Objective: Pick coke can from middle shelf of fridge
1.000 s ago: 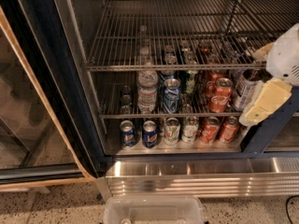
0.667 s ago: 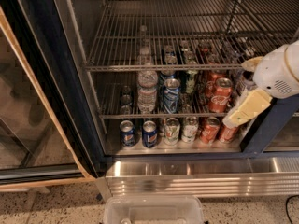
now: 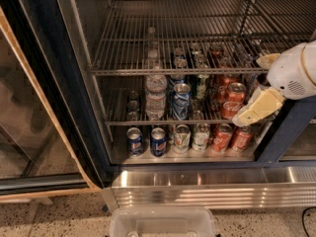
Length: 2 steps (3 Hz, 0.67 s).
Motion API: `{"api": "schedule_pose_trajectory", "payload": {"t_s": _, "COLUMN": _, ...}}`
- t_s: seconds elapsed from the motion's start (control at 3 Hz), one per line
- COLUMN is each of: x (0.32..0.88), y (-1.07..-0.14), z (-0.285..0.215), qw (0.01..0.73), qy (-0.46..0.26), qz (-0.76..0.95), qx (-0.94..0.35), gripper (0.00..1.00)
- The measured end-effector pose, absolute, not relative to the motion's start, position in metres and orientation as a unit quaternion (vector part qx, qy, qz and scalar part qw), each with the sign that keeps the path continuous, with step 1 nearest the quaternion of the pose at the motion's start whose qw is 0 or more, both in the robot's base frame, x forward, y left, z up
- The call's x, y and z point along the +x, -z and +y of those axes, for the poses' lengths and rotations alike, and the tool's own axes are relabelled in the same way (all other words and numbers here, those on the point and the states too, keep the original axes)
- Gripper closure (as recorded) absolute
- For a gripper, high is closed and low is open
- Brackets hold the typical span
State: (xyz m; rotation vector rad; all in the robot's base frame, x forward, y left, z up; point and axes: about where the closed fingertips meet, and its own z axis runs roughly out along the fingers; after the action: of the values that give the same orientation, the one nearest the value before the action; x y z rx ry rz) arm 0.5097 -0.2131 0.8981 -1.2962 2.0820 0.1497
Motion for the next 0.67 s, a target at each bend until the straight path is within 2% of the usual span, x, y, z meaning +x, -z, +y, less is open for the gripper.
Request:
{"api": "schedule_pose_trajectory", "payload": {"t_s": 0.33, "x": 0.509, "y": -0.882, "z": -0.199, "qw": 0.370, "qy": -0.087, "qz": 0.792, "qx": -0.477, "gripper": 0.00}}
{"api": "schedule_pose_trajectory", "payload": {"t_s": 0.67, "x": 0.513, "y": -0.863, "z": -0.181, "qw": 0.442, "qy": -0.125, "qz": 0.776, "qx": -0.432, "gripper": 0.00}}
